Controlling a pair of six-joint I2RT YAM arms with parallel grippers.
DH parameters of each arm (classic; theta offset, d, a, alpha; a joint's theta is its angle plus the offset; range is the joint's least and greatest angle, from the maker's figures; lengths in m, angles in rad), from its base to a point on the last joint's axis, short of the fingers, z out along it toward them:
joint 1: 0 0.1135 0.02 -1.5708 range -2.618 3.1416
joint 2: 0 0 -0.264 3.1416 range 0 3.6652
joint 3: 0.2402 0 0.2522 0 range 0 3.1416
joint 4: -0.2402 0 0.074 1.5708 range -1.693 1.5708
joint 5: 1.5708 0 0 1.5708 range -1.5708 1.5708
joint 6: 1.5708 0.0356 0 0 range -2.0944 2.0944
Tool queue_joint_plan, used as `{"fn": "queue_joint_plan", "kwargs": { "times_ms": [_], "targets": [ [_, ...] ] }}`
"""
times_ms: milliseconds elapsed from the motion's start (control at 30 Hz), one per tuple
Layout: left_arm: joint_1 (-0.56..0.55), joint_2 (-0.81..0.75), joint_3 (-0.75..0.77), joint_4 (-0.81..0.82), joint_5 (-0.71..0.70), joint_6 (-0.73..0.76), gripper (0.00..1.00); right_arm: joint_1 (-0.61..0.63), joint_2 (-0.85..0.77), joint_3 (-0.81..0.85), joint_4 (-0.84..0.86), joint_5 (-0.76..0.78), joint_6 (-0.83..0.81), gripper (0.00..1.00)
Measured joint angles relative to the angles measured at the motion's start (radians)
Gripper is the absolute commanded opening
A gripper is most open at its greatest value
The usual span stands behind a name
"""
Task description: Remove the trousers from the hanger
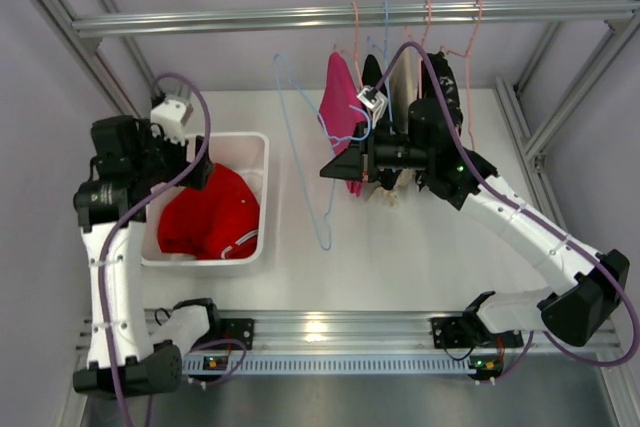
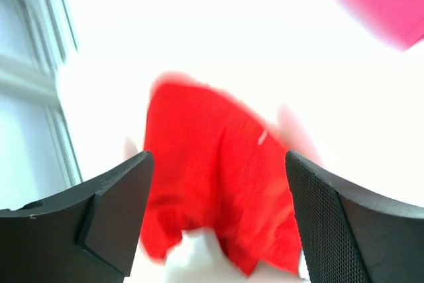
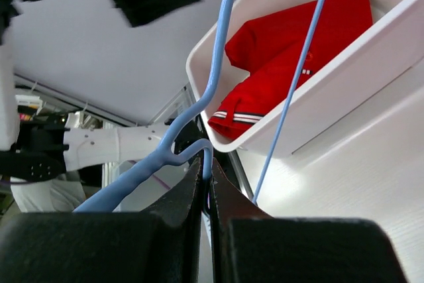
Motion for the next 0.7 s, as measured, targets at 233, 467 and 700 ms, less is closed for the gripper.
{"fn": "queue_joint_plan", "kwargs": {
  "times_ms": [233, 467, 700],
  "targets": [
    [-0.001, -0.083, 0.228, -0.027, 0.248, -0.054, 0.85, 0.051, 0.020, 0.050, 0.004, 0.097, 0.052, 0.00],
    [-0.016, -0.047, 0.232, -0.082, 0.381, -0.087, 0.85, 0.124, 0.078, 0.187, -0.014, 0.264, 0.074, 0.00],
    [-0.176, -0.032, 0.230, -0.084, 0.365, -0.113, 0.86, 0.193, 0.137, 0.269, -0.062, 0.426, 0.088, 0.00]
  ]
}}
